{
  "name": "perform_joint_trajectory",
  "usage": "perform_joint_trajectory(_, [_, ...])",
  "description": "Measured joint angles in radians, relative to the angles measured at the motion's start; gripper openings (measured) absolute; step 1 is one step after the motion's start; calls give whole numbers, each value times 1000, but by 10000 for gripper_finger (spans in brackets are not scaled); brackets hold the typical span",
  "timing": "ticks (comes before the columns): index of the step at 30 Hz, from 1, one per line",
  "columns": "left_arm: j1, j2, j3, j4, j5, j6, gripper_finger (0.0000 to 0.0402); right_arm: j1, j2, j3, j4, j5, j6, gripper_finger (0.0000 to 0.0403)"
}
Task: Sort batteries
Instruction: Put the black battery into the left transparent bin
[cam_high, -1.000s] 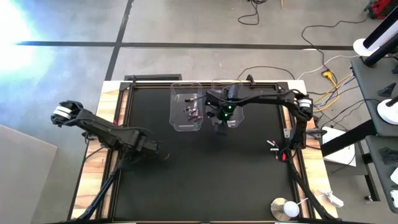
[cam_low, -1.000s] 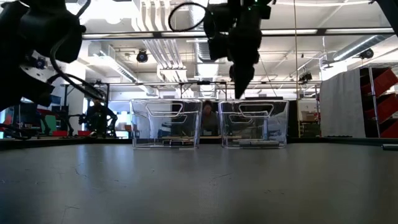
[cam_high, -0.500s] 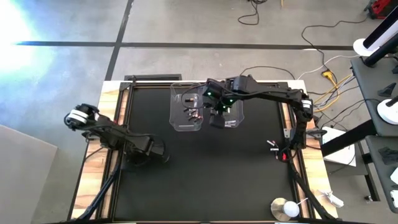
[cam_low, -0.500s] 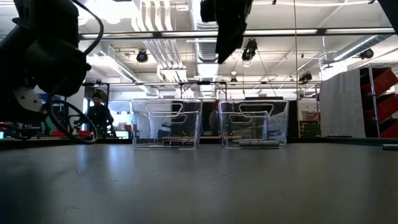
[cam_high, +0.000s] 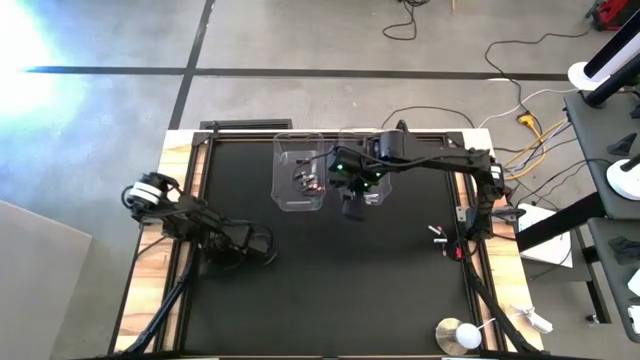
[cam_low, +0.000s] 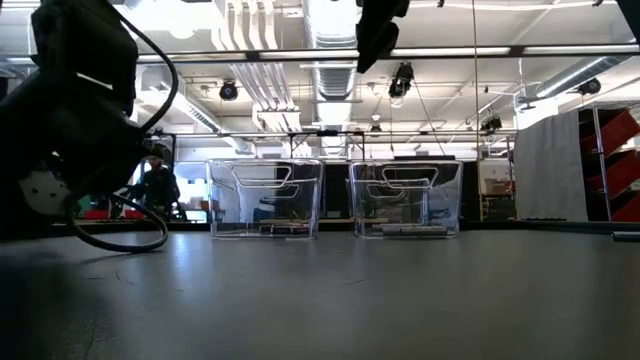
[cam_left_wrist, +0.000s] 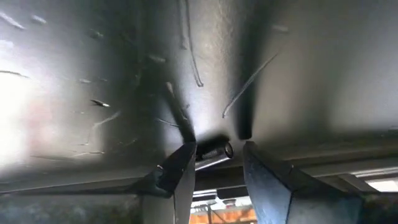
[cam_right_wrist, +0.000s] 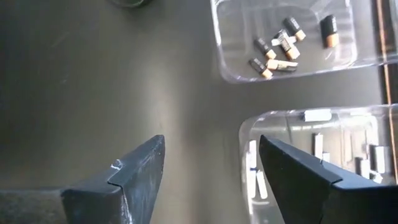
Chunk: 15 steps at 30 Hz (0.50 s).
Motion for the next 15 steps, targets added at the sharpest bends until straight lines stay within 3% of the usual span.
perform_joint_trajectory(15, [-4,37,-17,2,56,-31,115,48,0,-3,-25,34,50,257])
